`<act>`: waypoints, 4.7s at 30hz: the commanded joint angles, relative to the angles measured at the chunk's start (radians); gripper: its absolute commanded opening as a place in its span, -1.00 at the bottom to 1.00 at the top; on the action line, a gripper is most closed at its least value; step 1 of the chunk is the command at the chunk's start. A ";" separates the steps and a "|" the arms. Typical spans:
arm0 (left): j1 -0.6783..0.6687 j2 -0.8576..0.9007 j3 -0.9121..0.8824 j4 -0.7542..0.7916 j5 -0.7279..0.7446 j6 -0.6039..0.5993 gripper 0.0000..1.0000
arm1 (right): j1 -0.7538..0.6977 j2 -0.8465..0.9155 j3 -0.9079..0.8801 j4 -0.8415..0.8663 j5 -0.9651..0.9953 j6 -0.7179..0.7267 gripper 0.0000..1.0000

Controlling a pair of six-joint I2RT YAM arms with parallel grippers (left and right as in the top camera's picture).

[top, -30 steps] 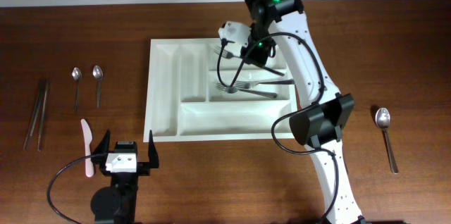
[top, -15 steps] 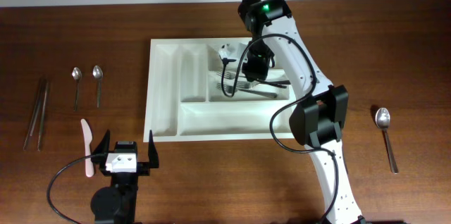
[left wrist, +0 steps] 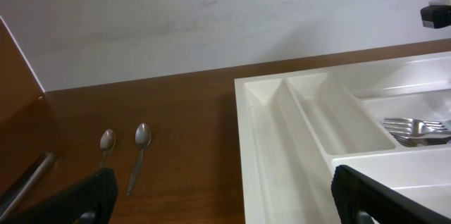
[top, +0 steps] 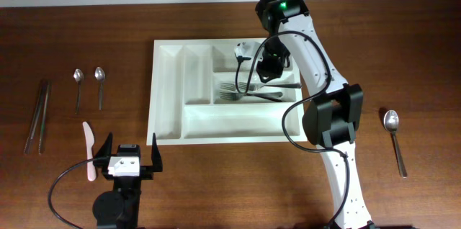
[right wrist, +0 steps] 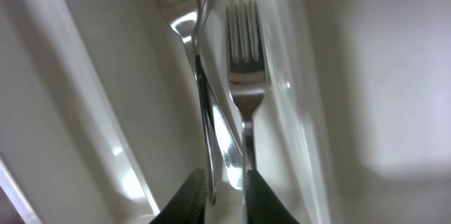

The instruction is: Pack container

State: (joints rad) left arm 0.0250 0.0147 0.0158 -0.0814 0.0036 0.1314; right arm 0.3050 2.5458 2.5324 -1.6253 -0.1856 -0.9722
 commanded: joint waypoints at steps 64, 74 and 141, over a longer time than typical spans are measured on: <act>0.004 -0.008 -0.006 -0.001 -0.003 0.013 0.98 | -0.194 -0.054 -0.120 -0.074 0.140 0.585 -0.92; 0.004 -0.008 -0.006 -0.001 -0.003 0.013 0.98 | -0.194 -0.054 -0.120 -0.074 0.076 0.561 -0.92; 0.004 -0.008 -0.006 -0.001 -0.003 0.013 0.98 | -0.196 -0.181 -0.389 -0.001 0.058 0.584 -0.92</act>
State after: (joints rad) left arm 0.0250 0.0147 0.0158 -0.0814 0.0036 0.1318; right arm 0.1062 2.3745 2.1704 -1.6314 -0.1116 -0.3748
